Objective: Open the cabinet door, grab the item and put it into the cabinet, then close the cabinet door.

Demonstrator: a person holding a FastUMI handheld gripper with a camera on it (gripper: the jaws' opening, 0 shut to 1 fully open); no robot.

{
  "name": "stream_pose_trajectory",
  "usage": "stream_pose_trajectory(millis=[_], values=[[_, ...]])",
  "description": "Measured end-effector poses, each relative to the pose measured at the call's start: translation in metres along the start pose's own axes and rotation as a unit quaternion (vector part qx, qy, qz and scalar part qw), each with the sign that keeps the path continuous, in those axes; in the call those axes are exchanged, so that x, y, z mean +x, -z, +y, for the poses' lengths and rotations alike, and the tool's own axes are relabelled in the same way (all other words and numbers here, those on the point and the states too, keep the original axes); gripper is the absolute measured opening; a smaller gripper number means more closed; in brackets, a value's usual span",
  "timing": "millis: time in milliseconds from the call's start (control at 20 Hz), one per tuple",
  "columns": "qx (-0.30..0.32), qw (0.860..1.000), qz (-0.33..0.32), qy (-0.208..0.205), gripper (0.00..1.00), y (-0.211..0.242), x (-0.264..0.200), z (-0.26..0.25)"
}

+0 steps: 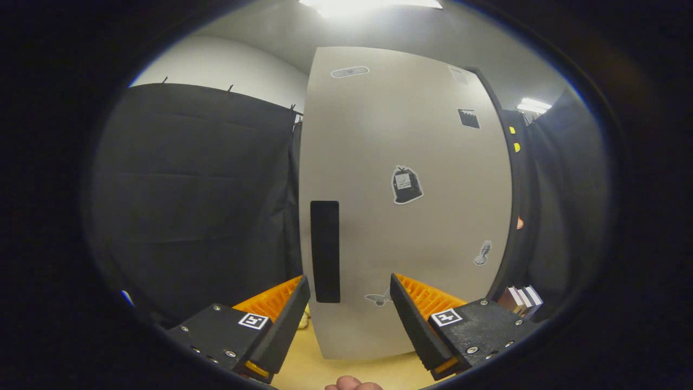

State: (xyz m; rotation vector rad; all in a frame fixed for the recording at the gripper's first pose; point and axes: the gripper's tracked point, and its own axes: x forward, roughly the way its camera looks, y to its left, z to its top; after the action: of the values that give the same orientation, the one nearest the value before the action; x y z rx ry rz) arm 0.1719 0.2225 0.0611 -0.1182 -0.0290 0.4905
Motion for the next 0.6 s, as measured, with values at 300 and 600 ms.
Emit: stream_pose_trajectory(millis=[300, 600], values=[[0.021, 0.999, -0.004, 0.024, 0.93, 0.004, 0.032, -0.002], [0.022, 0.999, -0.003, 0.05, 0.94, 0.011, 0.052, -0.016]])
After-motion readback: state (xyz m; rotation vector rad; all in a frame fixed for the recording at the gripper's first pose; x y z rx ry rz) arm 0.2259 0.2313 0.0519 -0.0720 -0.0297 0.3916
